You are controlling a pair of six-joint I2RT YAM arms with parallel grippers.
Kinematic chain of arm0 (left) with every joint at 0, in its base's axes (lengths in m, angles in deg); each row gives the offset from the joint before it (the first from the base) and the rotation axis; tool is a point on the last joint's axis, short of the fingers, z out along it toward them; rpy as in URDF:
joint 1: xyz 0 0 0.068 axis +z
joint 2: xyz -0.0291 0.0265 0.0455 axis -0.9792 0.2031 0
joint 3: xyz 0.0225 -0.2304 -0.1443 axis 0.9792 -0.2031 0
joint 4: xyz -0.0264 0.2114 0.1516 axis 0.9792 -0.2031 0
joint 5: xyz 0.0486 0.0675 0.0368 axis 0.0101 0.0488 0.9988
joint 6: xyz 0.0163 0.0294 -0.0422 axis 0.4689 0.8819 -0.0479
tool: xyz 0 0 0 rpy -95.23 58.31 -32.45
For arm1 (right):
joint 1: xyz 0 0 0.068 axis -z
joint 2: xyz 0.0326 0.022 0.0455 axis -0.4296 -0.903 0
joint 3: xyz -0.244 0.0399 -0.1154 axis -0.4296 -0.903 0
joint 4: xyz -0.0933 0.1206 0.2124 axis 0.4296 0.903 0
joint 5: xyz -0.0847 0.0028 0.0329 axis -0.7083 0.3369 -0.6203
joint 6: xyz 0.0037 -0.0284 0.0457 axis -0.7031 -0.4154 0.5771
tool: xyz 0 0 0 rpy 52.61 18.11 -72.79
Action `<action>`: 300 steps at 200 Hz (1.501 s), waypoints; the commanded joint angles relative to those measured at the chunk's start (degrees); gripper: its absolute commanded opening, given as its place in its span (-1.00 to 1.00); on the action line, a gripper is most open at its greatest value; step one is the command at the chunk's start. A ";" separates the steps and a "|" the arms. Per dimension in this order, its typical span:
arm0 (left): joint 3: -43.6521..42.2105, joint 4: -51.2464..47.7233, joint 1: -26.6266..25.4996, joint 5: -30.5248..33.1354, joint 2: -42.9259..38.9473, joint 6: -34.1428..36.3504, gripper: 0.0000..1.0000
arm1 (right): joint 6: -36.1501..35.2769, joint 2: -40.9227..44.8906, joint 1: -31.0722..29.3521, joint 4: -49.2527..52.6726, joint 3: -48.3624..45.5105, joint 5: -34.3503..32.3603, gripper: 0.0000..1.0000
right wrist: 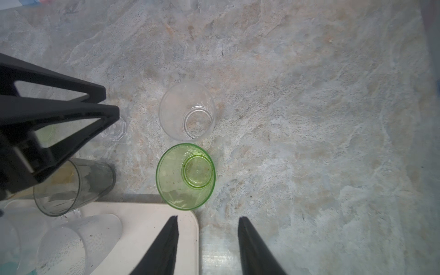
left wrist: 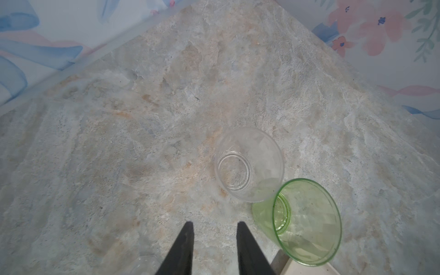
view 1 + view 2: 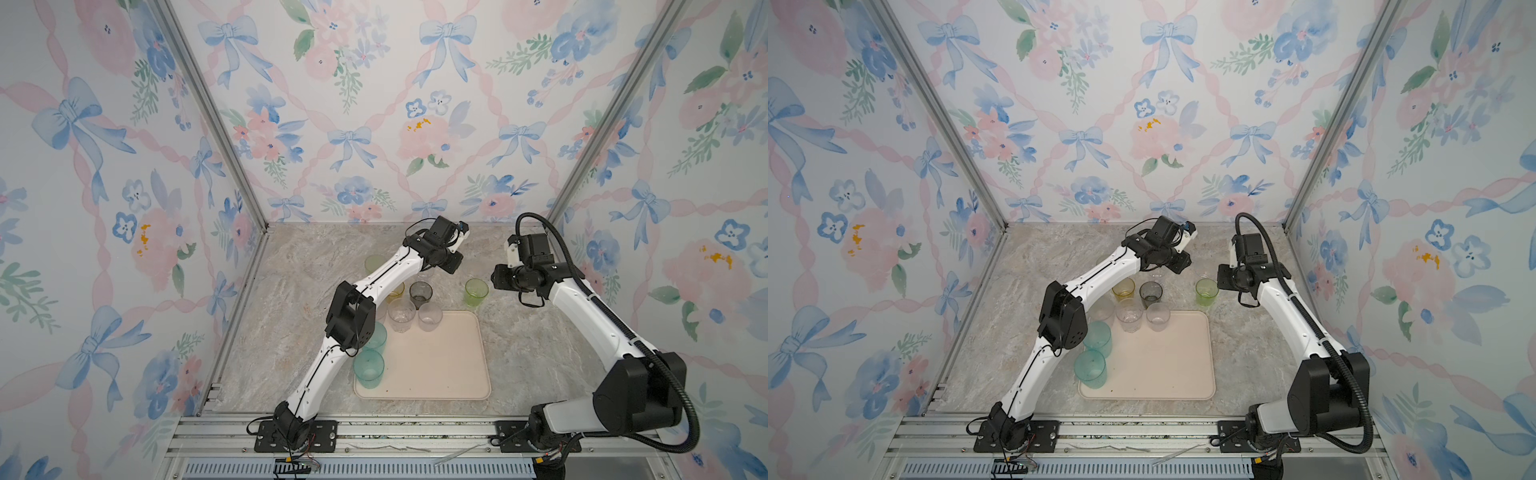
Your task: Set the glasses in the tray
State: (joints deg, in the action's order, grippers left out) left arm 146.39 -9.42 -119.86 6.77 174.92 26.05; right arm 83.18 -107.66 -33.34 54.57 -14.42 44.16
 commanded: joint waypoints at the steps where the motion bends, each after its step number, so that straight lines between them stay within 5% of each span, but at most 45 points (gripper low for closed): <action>1: 2.81 -0.35 -0.16 -1.35 3.09 -0.53 -0.36 | 0.40 0.52 1.36 -1.80 -0.75 1.49 -0.10; 300: 10.25 7.95 -0.52 -4.39 13.95 -6.52 -0.34 | 1.46 0.00 7.38 -7.08 -5.06 8.35 -0.10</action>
State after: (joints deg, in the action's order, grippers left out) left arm 155.27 -1.64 -120.63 2.68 186.94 19.99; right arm 83.84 -107.68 -26.54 48.34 -18.59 51.51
